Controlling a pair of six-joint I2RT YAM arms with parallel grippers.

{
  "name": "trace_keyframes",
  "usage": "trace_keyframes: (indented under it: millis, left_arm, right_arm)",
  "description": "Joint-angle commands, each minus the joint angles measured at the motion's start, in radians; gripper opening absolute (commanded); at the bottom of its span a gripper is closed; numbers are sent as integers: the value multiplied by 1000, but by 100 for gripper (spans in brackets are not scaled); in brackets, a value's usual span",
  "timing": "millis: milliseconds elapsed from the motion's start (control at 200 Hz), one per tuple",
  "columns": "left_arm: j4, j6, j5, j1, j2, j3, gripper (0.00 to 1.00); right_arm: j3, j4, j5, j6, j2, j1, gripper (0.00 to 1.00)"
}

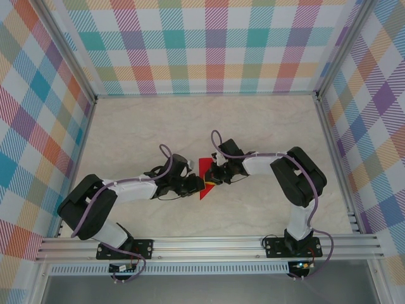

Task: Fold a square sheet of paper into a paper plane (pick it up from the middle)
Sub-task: Third fold the triangle at the center of the table.

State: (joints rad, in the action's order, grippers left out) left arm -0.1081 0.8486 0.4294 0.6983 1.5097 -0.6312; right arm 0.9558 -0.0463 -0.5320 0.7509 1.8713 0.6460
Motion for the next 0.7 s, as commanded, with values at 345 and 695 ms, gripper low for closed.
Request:
trace_keyframes:
  millis: [345,695]
  left_arm:
    - [-5,-3,9,27,46,-35,20]
    - [-4,-3,8,32,52,-41,20]
  right_arm:
    - [27,9,5,1,20,7,0]
    - [26,20,21,19,17,7,0]
